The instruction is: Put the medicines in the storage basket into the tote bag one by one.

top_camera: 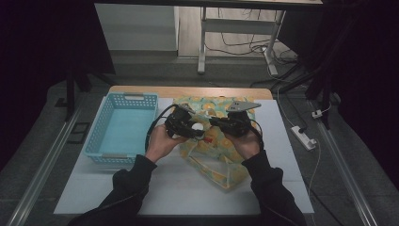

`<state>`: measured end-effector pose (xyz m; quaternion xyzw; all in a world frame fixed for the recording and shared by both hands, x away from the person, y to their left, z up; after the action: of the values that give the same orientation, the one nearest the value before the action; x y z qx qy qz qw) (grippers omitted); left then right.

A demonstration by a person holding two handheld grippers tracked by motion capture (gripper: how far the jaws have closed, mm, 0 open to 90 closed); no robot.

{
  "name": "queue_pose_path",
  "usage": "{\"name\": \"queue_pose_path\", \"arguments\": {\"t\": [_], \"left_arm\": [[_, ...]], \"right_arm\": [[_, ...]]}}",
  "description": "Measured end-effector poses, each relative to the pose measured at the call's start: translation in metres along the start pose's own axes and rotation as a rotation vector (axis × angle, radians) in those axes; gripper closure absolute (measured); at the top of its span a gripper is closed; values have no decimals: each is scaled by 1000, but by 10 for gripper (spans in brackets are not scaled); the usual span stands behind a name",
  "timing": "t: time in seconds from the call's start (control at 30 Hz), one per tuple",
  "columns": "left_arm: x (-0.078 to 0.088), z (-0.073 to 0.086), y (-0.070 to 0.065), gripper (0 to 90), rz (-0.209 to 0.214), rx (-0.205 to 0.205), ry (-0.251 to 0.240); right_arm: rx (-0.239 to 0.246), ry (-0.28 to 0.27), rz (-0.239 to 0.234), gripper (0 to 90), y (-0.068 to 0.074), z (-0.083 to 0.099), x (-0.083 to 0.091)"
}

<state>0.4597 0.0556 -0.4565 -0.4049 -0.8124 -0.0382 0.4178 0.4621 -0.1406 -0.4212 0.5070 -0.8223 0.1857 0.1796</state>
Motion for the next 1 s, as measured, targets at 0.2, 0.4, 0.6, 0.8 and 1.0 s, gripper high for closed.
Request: {"name": "queue_pose_path", "arguments": {"t": [0.2, 0.4, 0.6, 0.8, 1.0], "left_arm": [[-14, -6, 4, 503, 1, 5, -5], [-23, -12, 10, 503, -12, 17, -22], [-31, -15, 19, 503, -33, 40, -56], [-38, -19, 27, 503, -65, 58, -87], [-44, -19, 33, 502, -98, 83, -110]], "right_arm": [[-3, -4, 5, 900, -1, 0, 1], [-11, -1, 13, 900, -4, 2, 1], [-7, 1, 16, 900, -4, 2, 0], [-6, 4, 16, 900, -4, 3, -1], [-7, 9, 18, 900, -4, 3, -2]]}}
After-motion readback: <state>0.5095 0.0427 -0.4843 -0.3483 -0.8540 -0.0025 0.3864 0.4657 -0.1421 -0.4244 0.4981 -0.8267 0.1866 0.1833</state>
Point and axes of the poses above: each handheld gripper's, and its own axes: x roughly backward along the jaws, z roughly out of its underside, y roughly to its left, the point moved 2 cm from there along -x, roughly forward along the jaws, and after that the axes turned 9 degrees about x, right-handed, at the moved point
